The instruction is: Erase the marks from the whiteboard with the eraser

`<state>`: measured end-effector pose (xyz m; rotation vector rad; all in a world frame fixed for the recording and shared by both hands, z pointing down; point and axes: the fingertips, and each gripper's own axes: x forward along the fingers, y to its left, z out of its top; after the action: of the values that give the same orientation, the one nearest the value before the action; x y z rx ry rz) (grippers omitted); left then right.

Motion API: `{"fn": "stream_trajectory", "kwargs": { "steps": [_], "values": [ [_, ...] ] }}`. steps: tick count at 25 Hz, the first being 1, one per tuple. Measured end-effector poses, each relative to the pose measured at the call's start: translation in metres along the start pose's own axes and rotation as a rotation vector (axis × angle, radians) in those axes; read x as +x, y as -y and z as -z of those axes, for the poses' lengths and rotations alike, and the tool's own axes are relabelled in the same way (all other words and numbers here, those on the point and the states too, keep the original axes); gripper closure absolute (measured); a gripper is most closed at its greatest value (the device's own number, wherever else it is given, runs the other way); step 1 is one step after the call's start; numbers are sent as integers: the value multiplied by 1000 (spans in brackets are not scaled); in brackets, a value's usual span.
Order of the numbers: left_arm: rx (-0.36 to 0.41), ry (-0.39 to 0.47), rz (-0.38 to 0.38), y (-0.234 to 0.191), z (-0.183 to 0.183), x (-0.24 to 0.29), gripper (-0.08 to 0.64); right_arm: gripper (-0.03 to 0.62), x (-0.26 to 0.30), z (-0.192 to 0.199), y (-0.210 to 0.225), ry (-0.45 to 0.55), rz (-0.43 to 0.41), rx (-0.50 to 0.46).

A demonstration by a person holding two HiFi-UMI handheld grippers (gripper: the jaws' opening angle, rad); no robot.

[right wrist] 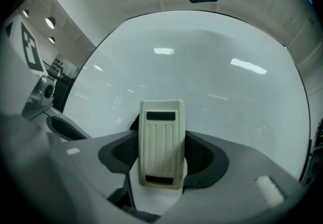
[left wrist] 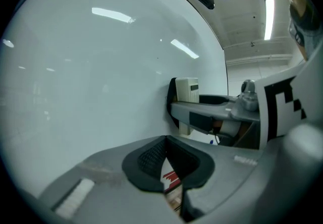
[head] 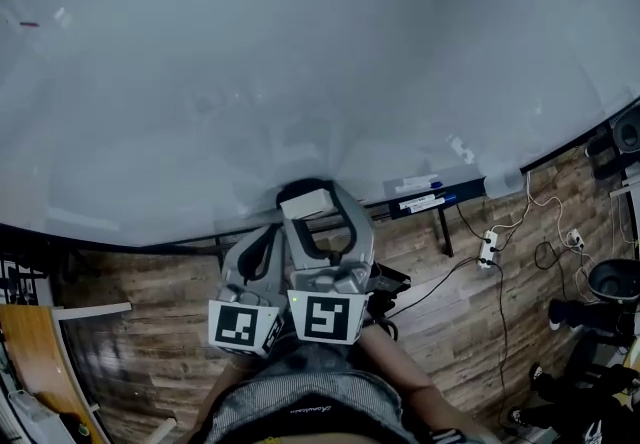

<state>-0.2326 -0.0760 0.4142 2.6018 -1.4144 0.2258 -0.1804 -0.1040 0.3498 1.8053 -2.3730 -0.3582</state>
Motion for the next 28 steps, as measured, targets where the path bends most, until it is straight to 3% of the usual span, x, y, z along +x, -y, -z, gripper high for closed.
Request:
{"fn": "stream_trajectory", "kwargs": {
  "steps": [10, 28],
  "values": [
    [-25, 7, -10, 30, 2, 2, 557, 330, -10, 3, 40, -4, 33, -15],
    [43, 0, 182, 44, -4, 34, 557, 330, -12, 18, 66, -85, 178, -29]
  ]
}}
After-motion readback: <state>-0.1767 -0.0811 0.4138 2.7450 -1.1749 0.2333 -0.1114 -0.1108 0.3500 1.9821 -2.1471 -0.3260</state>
